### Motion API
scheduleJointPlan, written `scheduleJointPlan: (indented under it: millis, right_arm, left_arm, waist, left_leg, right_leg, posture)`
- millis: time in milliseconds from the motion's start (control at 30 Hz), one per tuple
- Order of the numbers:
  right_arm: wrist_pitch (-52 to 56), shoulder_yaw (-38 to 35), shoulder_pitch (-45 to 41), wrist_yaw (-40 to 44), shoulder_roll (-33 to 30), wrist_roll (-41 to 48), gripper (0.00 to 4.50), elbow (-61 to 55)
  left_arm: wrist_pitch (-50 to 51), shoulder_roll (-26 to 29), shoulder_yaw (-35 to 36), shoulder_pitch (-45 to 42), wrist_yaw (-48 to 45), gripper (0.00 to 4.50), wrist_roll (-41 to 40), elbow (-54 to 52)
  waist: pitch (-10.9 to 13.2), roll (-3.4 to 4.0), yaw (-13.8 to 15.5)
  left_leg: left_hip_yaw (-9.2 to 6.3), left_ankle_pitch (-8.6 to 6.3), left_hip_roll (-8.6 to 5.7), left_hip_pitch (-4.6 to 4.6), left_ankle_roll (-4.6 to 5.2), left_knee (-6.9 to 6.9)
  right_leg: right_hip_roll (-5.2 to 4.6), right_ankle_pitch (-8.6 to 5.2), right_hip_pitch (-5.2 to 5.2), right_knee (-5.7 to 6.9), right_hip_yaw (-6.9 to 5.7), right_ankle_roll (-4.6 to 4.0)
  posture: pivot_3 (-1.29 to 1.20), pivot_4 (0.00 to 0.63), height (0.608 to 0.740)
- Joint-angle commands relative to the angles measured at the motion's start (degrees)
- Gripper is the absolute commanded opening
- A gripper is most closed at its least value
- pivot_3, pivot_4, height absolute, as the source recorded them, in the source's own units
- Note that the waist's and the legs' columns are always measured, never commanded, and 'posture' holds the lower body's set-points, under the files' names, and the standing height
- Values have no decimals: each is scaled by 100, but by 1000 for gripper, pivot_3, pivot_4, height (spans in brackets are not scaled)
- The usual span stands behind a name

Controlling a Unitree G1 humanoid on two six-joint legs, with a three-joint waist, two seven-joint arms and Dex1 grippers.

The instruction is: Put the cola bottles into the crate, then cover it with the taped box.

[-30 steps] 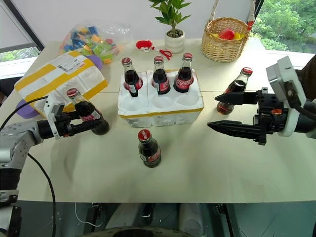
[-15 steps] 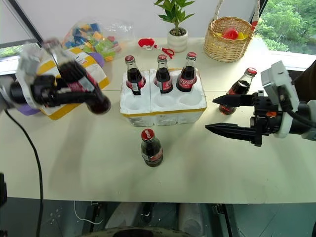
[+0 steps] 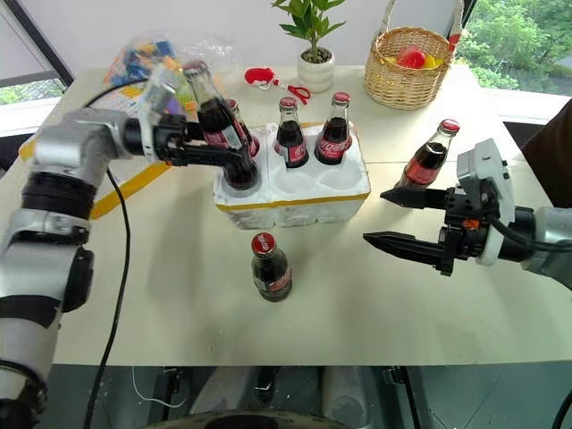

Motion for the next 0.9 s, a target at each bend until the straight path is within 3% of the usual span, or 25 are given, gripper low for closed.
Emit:
scheduleJointPlan:
  millis: [33, 300, 500, 567, 633, 733, 900]
  right_arm:
    - [-109, -291, 70, -43, 8, 89, 4500, -183]
    - [-328, 92, -53, -237, 157, -100, 4500, -86]
    - [-602, 634, -404, -400, 330, -467, 4500, 45]
    - [-709, 811, -498, -399, 390, -605, 4500, 113]
    - [-784, 999, -611, -407, 458, -716, 4500, 172]
    - [-943, 1345, -791, -355, 585, -929, 4500, 254]
    - [-1479, 2007, -916, 421, 545, -1390, 4500, 428]
  left_arm:
    - [-324, 40, 117, -303, -219, 2827, 123, -48]
    - [-1220, -93, -167, 412, -242, 2827, 730, -419]
    - [-1211, -259, -9, 652, 164, 2827, 784, -391]
    - [-1134, -266, 52, 663, 280, 3921, 766, -375]
    - [-1054, -211, 114, 698, 285, 4374, 715, -444]
    - [-946, -36, 224, 833, 309, 4374, 652, -721]
    - [-62, 1055, 747, 1597, -81, 4374, 42, -2388]
  waist:
    - [0, 0, 6]
    - [0, 0, -6]
    - [-1, 0, -3]
    - [-1, 0, 1]
    - [-2, 0, 1]
    - [-2, 0, 0]
    - [-2, 0, -150]
  left_leg:
    - [0, 0, 0, 0, 1, 2]
    - [-1, -2, 0, 3, 3, 6]
    - [0, -1, 0, 4, 2, 6]
    - [0, -1, 0, 5, 2, 8]
    - [0, -1, 0, 7, 1, 11]
    - [0, 0, -1, 9, 1, 12]
    - [0, 3, 1, 10, -5, 7]
  right_leg:
    - [-1, 0, 1, 0, 0, 0]
    - [-2, 0, 5, 1, 0, 1]
    - [0, 1, 4, 3, 1, 1]
    - [0, 1, 6, 3, 1, 1]
    - [1, 1, 8, 6, 1, 1]
    - [1, 1, 9, 9, 1, 1]
    - [4, 1, 0, 17, 5, 1]
  posture:
    - [0, 150, 732]
    - [0, 150, 732]
    - [0, 150, 732]
    - [0, 150, 732]
    - [0, 150, 732]
    - [0, 150, 732]
    - [0, 150, 732]
